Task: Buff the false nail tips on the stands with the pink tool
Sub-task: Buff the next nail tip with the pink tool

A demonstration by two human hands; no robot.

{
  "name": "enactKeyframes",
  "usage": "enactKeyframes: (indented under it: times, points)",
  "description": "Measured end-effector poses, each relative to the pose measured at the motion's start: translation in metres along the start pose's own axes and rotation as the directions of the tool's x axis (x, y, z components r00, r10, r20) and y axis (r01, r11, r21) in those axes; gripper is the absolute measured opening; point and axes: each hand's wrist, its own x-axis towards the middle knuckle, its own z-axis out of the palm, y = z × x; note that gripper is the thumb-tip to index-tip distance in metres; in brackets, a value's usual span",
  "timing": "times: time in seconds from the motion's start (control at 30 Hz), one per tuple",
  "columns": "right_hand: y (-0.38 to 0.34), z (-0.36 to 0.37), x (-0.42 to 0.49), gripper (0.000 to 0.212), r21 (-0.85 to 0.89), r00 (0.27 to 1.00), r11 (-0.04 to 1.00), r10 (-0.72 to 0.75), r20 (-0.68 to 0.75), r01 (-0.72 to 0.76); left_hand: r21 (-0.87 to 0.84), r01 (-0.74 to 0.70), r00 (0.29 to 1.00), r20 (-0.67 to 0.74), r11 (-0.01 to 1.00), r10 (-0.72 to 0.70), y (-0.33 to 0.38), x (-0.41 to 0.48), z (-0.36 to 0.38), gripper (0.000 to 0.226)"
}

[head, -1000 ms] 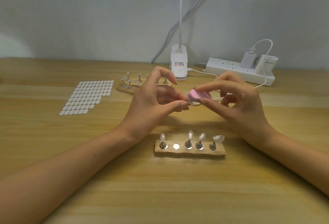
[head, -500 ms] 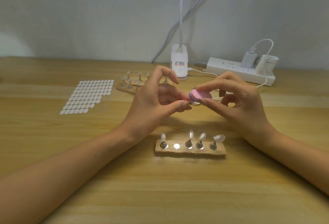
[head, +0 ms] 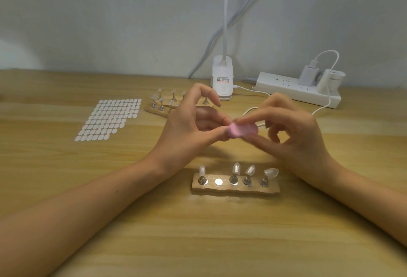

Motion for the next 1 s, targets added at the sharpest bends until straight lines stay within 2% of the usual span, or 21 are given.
enactKeyframes:
  times: [0.03, 0.13, 0.27, 0.37, 0.47, 0.57, 0.7, 0.8, 0.9, 1.0]
  points:
    - [-0.0001, 0.0005, -0.0007, 0.019, -0.003, 1.0, 1.0, -0.021, 0.014, 0.021, -0.004, 0.009, 1.0, -0.003, 1.0, -0.009, -0.0004, 0.0003, -0.0002, 0.045]
    - [0.0006, -0.0017, 0.0007, 0.018, -0.002, 0.997, 0.998, 0.062, -0.051, -0.063, -0.04, 0.035, 0.999, -0.001, 0.999, -0.035, -0.0008, 0.0008, -0.0005, 0.041]
    - [0.001, -0.0011, -0.0008, 0.021, -0.01, 1.0, 1.0, -0.008, -0.002, 0.008, -0.032, 0.035, 0.999, 0.016, 0.999, -0.034, 0.0005, 0.0008, 0.0003, 0.043]
    - [-0.0003, -0.0015, 0.0004, 0.019, 0.018, 0.997, 0.998, 0.06, -0.049, -0.059, -0.044, 0.036, 0.999, 0.021, 0.998, -0.035, 0.0001, 0.0005, 0.0001, 0.042]
    - [-0.0012, -0.0001, -0.0012, 0.02, -0.006, 0.999, 0.999, -0.039, 0.012, 0.039, -0.036, 0.032, 0.999, 0.02, 0.999, -0.031, 0.0, 0.001, -0.0003, 0.043]
    - [-0.0007, -0.0016, 0.0009, 0.019, -0.003, 0.997, 0.998, 0.057, -0.046, -0.057, -0.054, 0.041, 0.999, 0.019, 0.998, -0.04, -0.0004, 0.0014, -0.0001, 0.041]
    - [-0.001, -0.0001, -0.0009, 0.019, -0.002, 0.999, 0.999, -0.037, 0.015, 0.037, -0.058, 0.046, 0.999, 0.021, 0.997, -0.045, -0.0003, 0.0016, -0.0005, 0.042]
    - [-0.0007, -0.002, 0.0006, 0.019, 0.009, 0.998, 0.999, 0.053, -0.041, -0.053, -0.091, 0.064, 0.998, 0.024, 0.994, -0.062, -0.0002, 0.0019, -0.0002, 0.04]
    - [-0.0004, -0.0008, -0.0005, 0.02, 0.0, 1.0, 1.0, -0.03, 0.003, 0.03, -0.098, 0.071, 0.997, 0.039, 0.993, -0.068, -0.0008, 0.0021, 0.0, 0.04]
    - [0.0008, -0.0027, 0.0006, 0.019, 0.0, 0.997, 0.999, 0.051, -0.052, -0.051, -0.131, 0.084, 0.995, 0.057, 0.988, -0.077, -0.0007, 0.0024, 0.0004, 0.039]
